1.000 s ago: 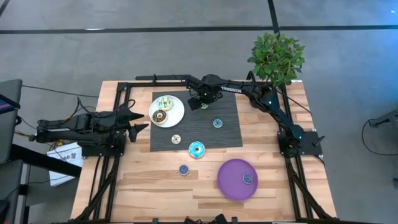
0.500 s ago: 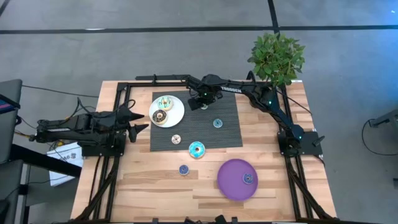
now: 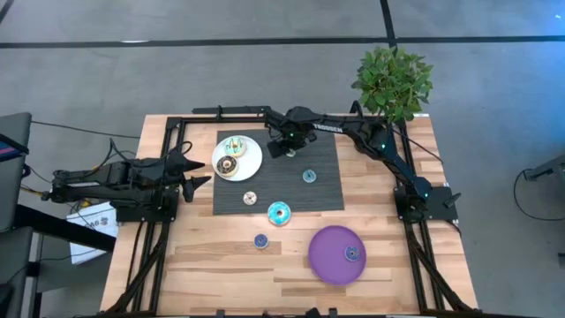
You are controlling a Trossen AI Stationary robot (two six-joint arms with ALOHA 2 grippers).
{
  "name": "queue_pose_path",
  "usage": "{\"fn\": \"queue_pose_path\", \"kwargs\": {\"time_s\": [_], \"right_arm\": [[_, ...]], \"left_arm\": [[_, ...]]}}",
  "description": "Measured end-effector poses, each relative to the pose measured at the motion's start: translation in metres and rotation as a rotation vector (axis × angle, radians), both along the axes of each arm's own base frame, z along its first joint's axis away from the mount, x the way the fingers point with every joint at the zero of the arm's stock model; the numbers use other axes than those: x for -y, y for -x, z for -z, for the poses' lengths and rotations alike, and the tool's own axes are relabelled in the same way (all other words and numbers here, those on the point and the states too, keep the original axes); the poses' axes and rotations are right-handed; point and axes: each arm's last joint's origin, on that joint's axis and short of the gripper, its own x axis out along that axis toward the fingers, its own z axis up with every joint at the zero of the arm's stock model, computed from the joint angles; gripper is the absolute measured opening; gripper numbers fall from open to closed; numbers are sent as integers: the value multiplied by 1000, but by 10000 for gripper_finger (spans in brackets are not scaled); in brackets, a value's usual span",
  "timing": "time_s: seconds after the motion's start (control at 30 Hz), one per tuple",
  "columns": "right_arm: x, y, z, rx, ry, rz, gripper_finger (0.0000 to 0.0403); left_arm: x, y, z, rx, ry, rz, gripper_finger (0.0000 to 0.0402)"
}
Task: Pick & Place donuts
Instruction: Put the small green donut on the purple plate
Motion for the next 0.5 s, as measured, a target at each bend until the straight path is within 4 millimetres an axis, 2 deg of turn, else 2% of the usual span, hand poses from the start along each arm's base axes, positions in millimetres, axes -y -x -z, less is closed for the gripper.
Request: {"fn": "queue_pose_path", "kwargs": {"time_s": [0.3,0.5], "right_arm": [[-10,-2,0,-21,-6,-22,121],[-16,-2,-9,-31,31,-32,121]], "left_arm": [[0,0,0,1,0,0,265],[0,0,0,3,0,0,265]]}}
